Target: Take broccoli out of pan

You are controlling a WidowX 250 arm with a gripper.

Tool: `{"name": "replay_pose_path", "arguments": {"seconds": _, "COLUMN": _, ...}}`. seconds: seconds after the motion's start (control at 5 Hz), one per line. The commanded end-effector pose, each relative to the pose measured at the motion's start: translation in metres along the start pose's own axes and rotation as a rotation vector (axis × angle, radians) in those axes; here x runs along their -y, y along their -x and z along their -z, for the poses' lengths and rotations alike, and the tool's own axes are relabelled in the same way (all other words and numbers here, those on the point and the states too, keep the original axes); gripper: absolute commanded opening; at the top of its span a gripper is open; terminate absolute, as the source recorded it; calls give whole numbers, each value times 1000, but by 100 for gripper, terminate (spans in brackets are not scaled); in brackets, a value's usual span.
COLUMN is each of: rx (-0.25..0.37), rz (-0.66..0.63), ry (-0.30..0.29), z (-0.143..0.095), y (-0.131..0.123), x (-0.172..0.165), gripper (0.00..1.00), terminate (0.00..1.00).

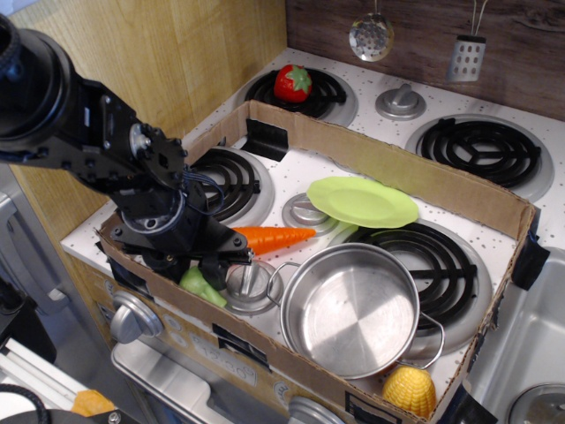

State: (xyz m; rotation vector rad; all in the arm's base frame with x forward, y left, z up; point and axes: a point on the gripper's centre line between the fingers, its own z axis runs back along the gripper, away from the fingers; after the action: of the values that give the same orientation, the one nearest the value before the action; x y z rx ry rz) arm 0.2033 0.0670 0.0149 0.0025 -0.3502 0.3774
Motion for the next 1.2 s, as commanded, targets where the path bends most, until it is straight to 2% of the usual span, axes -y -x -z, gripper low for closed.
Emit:
{"name": "replay_pose_path", "arguments": {"seconds": 0.0, "rx": 2, "rz": 55, "ry": -104, "z": -37, "y": -22, "x": 12, "gripper": 100, "terminate": 0}}
{"name": "replay_pose_path", "arguments": {"seconds": 0.4, "rx": -52, "rz": 80, "ry": -205, "z": -92, "y": -49, "x": 33, "gripper": 100, "terminate": 0}}
{"name": "replay_pose_path", "arguments": {"seconds": 0.6, "rx": -43, "rz": 117, "ry": -182, "z": -98, "y": -63, "x": 53, "gripper": 100, "terminate": 0}}
{"name": "replay_pose_path", "arguments": {"seconds": 1.0, "rx": -43, "rz": 117, "ry": -182, "z": -98, "y": -63, "x": 53, "gripper": 100, "terminate": 0}}
